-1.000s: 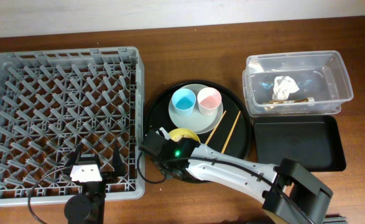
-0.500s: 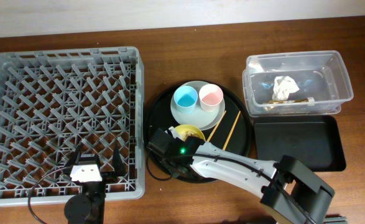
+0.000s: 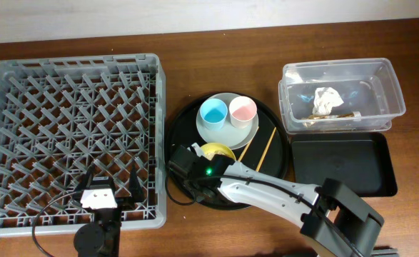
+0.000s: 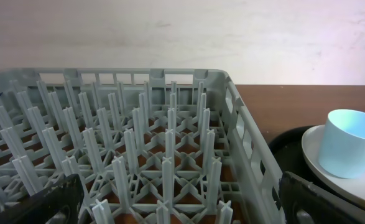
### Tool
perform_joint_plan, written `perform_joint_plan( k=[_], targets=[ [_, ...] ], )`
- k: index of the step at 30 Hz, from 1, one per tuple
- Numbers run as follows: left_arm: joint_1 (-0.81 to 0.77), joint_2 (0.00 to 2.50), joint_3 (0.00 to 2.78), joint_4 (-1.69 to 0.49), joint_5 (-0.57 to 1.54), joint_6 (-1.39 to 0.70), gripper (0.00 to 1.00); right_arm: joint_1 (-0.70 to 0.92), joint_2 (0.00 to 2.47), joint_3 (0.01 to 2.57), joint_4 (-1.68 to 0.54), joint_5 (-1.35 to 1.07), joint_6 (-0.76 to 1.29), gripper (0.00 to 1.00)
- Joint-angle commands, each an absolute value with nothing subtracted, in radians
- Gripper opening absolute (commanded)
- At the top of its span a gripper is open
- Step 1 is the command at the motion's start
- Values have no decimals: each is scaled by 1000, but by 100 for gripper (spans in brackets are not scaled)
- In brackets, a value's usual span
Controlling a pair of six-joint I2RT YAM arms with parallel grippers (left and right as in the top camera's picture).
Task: Sort waste into correct bins and load items into the dishwasher rack
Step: 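Grasp the rim of the yellow bowl with the right gripper, then tip the yellow bowl over the black tray to dump scraps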
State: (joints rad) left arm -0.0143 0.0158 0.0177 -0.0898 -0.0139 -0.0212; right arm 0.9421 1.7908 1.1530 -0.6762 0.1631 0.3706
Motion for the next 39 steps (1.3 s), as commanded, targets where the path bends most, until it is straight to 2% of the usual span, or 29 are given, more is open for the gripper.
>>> perform_joint_plan(
  k=[1,20,25,30,31,39],
  targets=[
    [-19,12,14,-91,-3,-6,99,936,1790,1177,-691,138,374,18],
    [-19,12,14,-91,-3,-6,99,936,1791,1176,-718,123,374,18],
    [-19,12,14,-91,-3,-6,99,936,1791,1177,-719,123,374,11],
    [-19,12,14,-91,-3,-6,99,936,1790,1178,-714,79,374,9],
    [-19,12,14,-91,-3,-6,99,936,1790,1184,-719,78,374,4],
    [-19,12,14,-91,-3,-6,99,933,1716,1362,-881,107,375,4]
  ],
)
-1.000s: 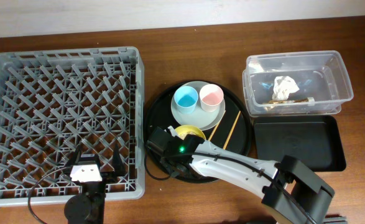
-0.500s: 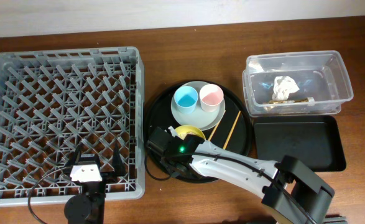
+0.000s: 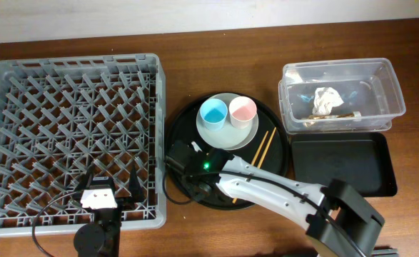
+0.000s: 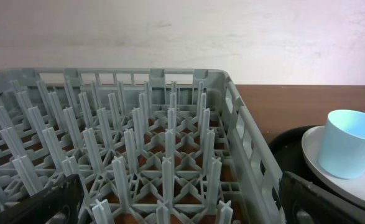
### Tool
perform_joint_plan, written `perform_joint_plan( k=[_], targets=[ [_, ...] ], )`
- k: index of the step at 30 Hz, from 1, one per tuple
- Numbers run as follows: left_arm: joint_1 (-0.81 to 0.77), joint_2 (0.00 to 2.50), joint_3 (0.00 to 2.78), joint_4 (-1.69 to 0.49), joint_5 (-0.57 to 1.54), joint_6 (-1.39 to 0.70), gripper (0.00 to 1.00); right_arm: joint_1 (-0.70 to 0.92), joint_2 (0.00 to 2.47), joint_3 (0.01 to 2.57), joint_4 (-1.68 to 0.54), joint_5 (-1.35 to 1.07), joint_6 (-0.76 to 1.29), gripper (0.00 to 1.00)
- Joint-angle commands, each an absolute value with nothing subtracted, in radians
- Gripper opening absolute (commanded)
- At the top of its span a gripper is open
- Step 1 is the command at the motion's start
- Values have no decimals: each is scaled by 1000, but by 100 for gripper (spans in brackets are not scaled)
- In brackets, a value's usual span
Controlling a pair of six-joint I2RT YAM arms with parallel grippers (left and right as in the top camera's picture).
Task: Sort waste into correct bins and load items into the dishwasher rack
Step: 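Tip the yellow bowl over the black tray to dump scraps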
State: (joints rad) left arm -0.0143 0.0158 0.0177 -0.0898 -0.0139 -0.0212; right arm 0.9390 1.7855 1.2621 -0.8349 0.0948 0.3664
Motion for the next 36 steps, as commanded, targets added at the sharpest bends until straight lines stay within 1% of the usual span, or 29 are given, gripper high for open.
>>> perform_joint_plan(
  k=[1,4,6,10,13,18,19,24,26,30,33,36],
  targets=[
    [-19,12,14,-91,-3,-6,99,928,1699,1394,-915,119,374,4],
    [-19,12,14,-91,-3,-6,99,879,1637,1461,-1017,131,375,4],
    [-19,12,14,-91,-3,-6,99,813,1581,1470,-1065,127,381,4],
    [-19,12,14,-91,-3,-6,99,588,1473,1470,-1183,61,372,4],
    [-19,12,14,-91,-3,-6,99,400,1418,1470,-1239,-6,290,4],
    [-19,12,14,-91,-3,-6,99,47,1383,1469,-1276,-255,117,4],
    [-19,12,14,-91,-3,-6,99,-73,1383,1458,-1279,-377,55,4],
    [-19,12,14,-91,-3,-6,99,-359,1383,1376,-1279,-675,-104,4],
    [-19,12,14,-91,-3,-6,99,-481,1383,1307,-1275,-794,-178,4],
    [-19,12,14,-91,-3,-6,99,-635,1384,1156,-1196,-961,-240,4],
    [-19,12,14,-91,-3,-6,99,-720,1395,1007,-1045,-1090,-239,4],
    [-19,12,14,-91,-3,-6,99,-771,1422,885,-896,-1232,-239,4]
  ],
)
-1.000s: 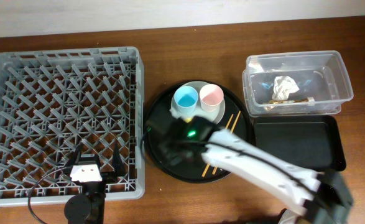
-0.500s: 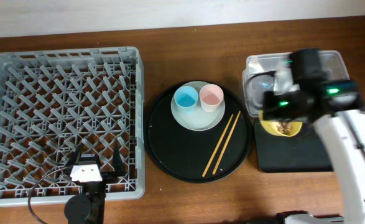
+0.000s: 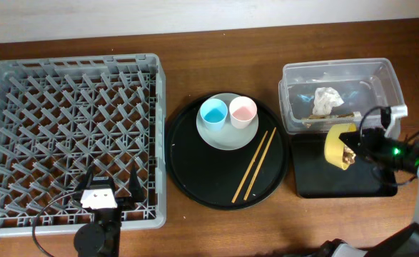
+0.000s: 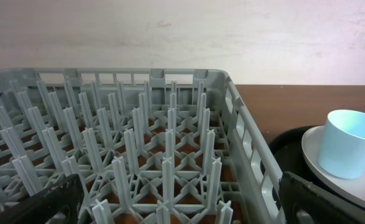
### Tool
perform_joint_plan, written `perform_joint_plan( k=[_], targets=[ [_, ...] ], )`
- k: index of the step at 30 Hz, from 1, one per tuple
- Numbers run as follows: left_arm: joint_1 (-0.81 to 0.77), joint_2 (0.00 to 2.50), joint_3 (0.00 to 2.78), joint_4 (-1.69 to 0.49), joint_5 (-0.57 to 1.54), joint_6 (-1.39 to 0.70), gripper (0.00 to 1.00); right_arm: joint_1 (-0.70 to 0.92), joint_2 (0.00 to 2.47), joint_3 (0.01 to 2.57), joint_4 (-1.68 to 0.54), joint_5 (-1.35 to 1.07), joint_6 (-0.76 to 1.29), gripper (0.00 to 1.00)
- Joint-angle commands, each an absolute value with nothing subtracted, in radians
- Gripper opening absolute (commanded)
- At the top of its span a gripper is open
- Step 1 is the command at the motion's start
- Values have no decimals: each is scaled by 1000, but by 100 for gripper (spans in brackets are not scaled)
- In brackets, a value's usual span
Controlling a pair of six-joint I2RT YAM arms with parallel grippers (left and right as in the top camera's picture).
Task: Sort waste into correct bins and load items into the dishwasher rack
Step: 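Tip the yellow bowl over the black tray to dump scraps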
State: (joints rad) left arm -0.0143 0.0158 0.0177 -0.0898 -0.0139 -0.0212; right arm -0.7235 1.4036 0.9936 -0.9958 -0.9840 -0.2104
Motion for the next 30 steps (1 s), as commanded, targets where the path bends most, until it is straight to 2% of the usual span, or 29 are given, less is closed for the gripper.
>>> perform_joint_plan(
  k=[1,3,7,14,21,30],
  targets=[
    [-19,12,14,-91,-3,-6,99,-783,1433,850,-848,-1284,-239,4],
    [-19,12,14,-91,-3,-6,99,-806,1467,782,-753,-1418,-239,4],
    [-19,12,14,-91,-3,-6,99,-848,1522,738,-706,-1551,-239,4],
    [-19,12,14,-91,-3,-6,99,-970,1551,738,-714,-1552,-210,4],
    [-19,12,14,-91,-3,-6,99,-1097,1551,739,-714,-1552,10,4],
    [-19,12,14,-91,-3,-6,99,-1133,1551,740,-667,-1552,145,4]
  ],
)
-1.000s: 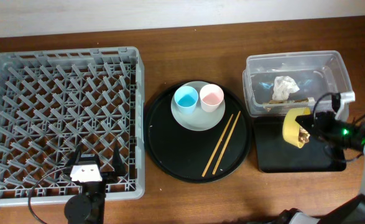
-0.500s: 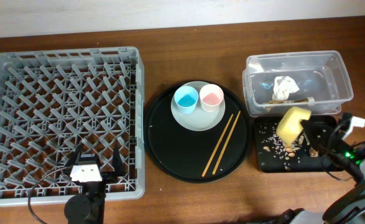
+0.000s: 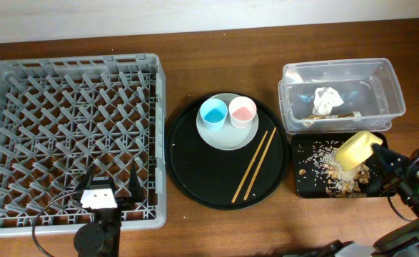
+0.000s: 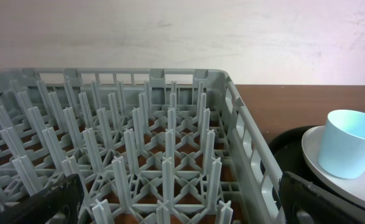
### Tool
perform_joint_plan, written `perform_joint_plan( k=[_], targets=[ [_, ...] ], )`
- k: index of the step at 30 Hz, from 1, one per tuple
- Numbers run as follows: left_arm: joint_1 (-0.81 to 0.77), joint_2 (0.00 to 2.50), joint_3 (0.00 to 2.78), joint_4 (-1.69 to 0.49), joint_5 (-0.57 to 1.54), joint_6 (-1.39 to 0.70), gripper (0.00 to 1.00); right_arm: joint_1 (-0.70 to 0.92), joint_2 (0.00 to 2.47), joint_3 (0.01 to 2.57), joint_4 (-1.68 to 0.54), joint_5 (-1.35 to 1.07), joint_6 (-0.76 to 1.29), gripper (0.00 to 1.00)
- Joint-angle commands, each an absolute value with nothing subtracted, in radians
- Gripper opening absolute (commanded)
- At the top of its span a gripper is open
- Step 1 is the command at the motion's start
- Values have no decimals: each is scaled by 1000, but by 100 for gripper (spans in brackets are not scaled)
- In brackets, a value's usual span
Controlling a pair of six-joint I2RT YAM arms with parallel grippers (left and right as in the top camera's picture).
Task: Sort waste into correct bins and load items into the dishwasher rack
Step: 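Tip the yellow bowl over the black tray to dump scraps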
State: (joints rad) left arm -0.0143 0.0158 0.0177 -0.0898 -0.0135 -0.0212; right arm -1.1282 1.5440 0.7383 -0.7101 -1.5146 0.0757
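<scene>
A yellow bowl (image 3: 355,148) hangs tilted over the black bin (image 3: 302,187), with my right gripper (image 3: 375,158) shut on its rim. Rice and food scraps (image 3: 330,171) lie scattered in that bin. On the round black tray (image 3: 195,164), a white plate (image 3: 227,137) carries a blue cup (image 3: 213,112) (image 4: 349,143) and a pink cup (image 3: 243,111). Two chopsticks (image 3: 254,164) lie beside the plate. My left gripper (image 3: 111,180) (image 4: 182,208) stands open over the front edge of the grey dishwasher rack (image 3: 73,135) (image 4: 138,143), holding nothing.
A clear plastic bin (image 3: 341,94) at the back right holds crumpled paper and other waste. The right arm's cable and body lie along the table's lower right corner.
The yellow bowl, then held level above the black bin, is now tipped, and rice and scraps lie spread in the bin. The right gripper sits lower and further right. The left arm is unchanged.
My right gripper was at the yellow bowl on the round tray, then covered it there. Later it held the bowl over the black bin on the right. Now the bowl is tilted and its food lies in the bin. The left gripper stayed open at the rack.
</scene>
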Motion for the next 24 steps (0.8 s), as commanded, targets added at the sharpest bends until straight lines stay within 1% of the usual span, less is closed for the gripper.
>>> perform_joint_plan(
  k=[1,4,6,7,9,18,20,24],
  targets=[
    [-19,12,14,-91,-3,-6,100,-1133,1551,740,-657,-1552,174,4],
    [-19,12,14,-91,-3,-6,99,-1132,1551,740,-675,-1552,198,4],
    [-19,12,14,-91,-3,-6,99,-1132,1551,740,-575,-1552,227,4],
    [-19,12,14,-91,-3,-6,99,-1132,1551,740,-584,-1552,288,4],
    [-19,12,14,-91,-3,-6,99,-1132,1546,740,-670,-1552,327,4],
    [-19,12,14,-91,-3,-6,99,-1095,1532,759,-678,-1552,335,4],
    [-19,12,14,-91,-3,-6,99,-1082,1523,760,-759,-1552,349,4],
    [-19,12,14,-91,-3,-6,99,-1011,1460,810,-756,-1552,314,4]
  ],
)
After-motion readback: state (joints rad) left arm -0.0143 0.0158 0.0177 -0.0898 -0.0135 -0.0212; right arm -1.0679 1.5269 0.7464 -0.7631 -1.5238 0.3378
